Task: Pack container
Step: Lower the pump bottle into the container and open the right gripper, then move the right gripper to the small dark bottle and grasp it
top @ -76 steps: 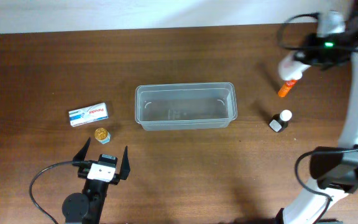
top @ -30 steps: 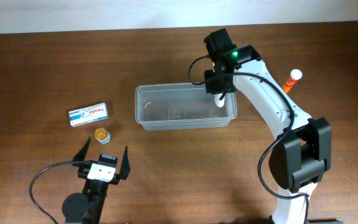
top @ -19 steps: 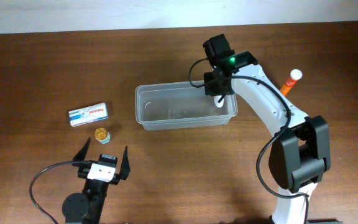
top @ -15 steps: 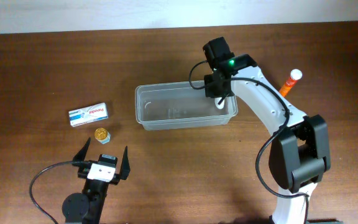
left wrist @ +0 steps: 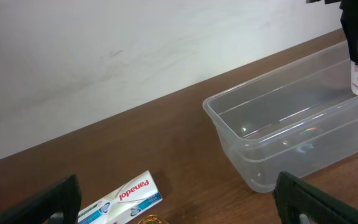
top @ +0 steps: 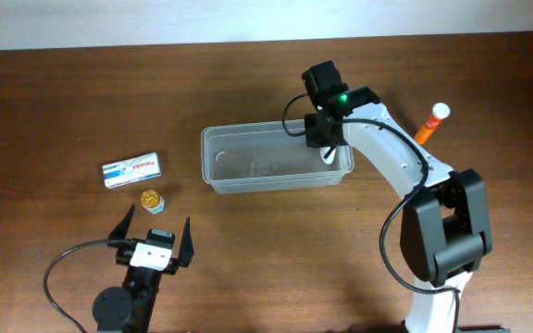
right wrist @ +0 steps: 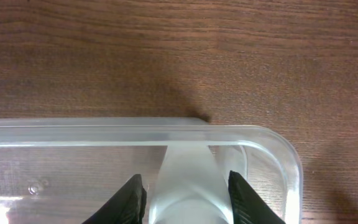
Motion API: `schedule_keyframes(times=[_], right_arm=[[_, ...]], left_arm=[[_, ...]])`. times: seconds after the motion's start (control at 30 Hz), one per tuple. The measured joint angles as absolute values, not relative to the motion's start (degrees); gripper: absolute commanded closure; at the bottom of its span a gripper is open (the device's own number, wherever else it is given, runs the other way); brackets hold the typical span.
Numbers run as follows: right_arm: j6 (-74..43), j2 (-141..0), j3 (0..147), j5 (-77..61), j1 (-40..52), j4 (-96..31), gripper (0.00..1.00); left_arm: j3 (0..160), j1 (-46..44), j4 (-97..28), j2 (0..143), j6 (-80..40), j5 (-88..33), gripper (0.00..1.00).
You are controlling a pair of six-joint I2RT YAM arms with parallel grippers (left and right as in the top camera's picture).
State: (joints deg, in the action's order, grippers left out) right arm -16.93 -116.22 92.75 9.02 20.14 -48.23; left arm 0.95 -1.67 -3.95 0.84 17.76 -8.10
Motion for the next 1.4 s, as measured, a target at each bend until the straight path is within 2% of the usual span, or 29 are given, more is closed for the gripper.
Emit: schedule_keyframes(times=[0.43, 0.6, 0.77, 0.97, 1.4], right_arm=[[-16.8, -116.2, 92.9, 9.6, 20.1, -49.1, 0.49], [-16.7, -115.7, 96.5, 9.5, 20.1, -53.5, 0.45], [-16.7, -112.2, 102.5, 8.7, 20.1, -58.0, 0.37], [-16.7, -106.3, 109.6, 8.2, 19.6, -66.7, 0.35], [-16.7, -101.2, 110.9, 7.9, 4.1, -89.8, 0.31]], left_arm=[[1.0, -1.7, -3.9, 0.8, 17.8, -8.1, 0.01], [1.0, -1.7, -3.9, 0.8, 17.8, -8.1, 0.00], [1.0, -1.7, -3.9, 0.8, 17.8, -8.1, 0.01], [1.0, -1.7, -3.9, 0.8, 17.8, -8.1, 0.01], [1.0, -1.7, -3.9, 0.8, 17.8, -8.1, 0.01]])
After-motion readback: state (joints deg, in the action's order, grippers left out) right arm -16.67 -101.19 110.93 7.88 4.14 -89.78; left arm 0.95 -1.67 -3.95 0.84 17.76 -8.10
